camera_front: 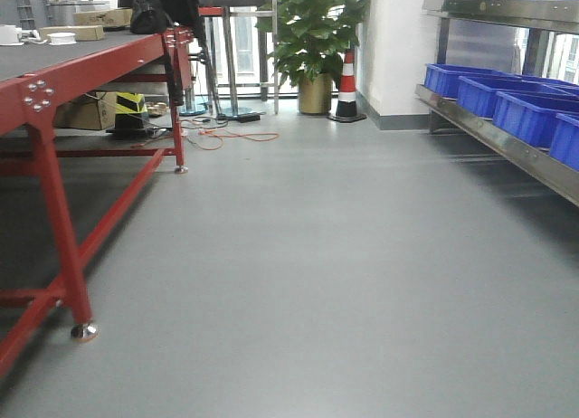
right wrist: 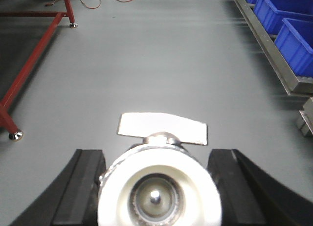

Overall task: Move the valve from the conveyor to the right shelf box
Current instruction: 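Carry both valves while the base drives to the steel shelf rack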

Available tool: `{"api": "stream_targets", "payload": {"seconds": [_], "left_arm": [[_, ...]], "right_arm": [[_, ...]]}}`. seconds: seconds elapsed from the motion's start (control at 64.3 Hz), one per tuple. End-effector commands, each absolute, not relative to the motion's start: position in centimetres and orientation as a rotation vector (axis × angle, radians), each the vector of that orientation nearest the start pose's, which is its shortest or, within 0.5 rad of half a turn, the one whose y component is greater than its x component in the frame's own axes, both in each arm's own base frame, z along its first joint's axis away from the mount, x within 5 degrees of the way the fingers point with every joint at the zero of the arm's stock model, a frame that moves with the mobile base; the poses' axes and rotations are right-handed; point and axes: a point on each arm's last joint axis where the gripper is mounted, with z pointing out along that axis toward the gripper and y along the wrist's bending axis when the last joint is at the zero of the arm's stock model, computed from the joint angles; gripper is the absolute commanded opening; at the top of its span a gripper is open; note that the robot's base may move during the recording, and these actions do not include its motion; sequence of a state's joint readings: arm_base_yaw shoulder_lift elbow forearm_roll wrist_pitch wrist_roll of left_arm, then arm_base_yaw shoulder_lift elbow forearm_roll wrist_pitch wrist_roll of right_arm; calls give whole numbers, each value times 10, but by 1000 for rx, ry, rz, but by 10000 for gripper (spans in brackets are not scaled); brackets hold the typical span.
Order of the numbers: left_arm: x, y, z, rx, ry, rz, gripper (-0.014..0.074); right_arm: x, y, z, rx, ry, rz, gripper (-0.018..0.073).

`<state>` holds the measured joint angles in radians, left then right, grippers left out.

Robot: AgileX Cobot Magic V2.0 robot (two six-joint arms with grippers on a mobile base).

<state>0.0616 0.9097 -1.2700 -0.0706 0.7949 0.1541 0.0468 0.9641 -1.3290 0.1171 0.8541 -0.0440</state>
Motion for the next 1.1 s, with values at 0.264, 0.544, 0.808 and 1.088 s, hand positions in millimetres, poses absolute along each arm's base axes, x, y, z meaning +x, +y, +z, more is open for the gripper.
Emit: {"api": "stream_targets", "payload": {"seconds": [0.264, 0.544, 0.808, 1.088], "left_arm": [[157, 4, 475, 67, 1847, 51, -111], [158, 4, 474, 67, 1847, 51, -111], [158, 4, 474, 67, 1847, 51, -111], [158, 4, 474, 67, 1847, 51, -111]], "right_arm": [[167, 15, 484, -69, 1865, 123, -162], [167, 15, 484, -69, 1865, 123, -162], [167, 15, 484, -69, 1865, 123, -162], [167, 15, 484, -69, 1865, 123, -162]]}}
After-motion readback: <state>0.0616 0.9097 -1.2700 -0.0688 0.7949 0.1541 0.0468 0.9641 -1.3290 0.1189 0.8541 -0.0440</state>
